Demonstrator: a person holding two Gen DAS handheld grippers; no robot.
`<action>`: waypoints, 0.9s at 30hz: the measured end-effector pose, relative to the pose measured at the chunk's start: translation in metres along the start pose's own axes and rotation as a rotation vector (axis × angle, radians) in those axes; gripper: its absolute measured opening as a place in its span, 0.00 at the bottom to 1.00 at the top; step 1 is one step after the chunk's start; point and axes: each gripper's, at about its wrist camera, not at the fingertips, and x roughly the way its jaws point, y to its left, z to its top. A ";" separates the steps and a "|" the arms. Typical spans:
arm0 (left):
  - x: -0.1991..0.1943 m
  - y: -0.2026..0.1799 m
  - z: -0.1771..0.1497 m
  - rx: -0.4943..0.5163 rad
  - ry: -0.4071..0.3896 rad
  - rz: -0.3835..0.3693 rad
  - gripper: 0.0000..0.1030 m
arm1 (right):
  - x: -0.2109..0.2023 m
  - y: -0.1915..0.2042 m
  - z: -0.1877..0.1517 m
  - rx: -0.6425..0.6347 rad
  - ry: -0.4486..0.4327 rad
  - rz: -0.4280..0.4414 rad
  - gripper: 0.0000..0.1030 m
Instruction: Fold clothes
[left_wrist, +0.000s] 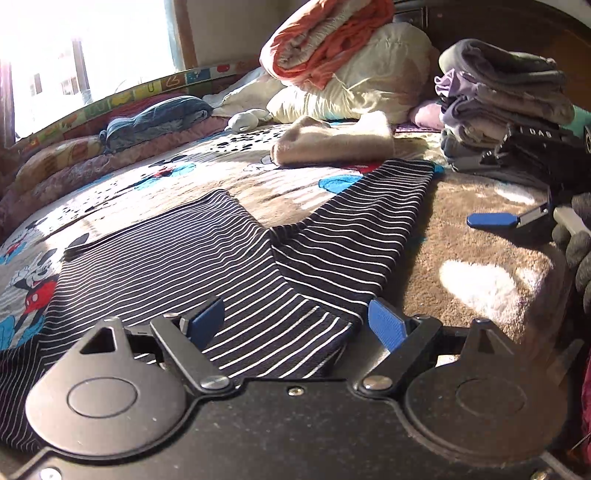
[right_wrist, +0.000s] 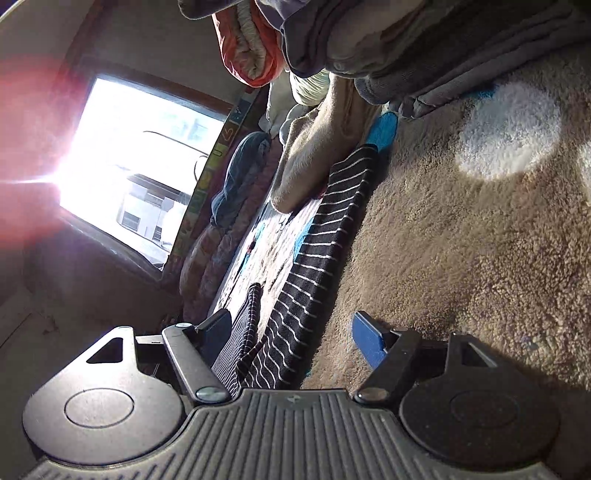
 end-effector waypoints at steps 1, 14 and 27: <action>0.006 -0.015 0.001 0.066 0.006 0.020 0.81 | -0.001 -0.004 0.006 0.012 -0.005 0.009 0.70; 0.098 -0.125 0.039 0.581 0.028 0.240 0.66 | -0.017 -0.033 0.043 0.153 -0.078 0.048 0.72; 0.163 -0.156 0.087 0.667 0.035 0.233 0.60 | -0.032 -0.060 0.058 0.275 -0.219 0.056 0.72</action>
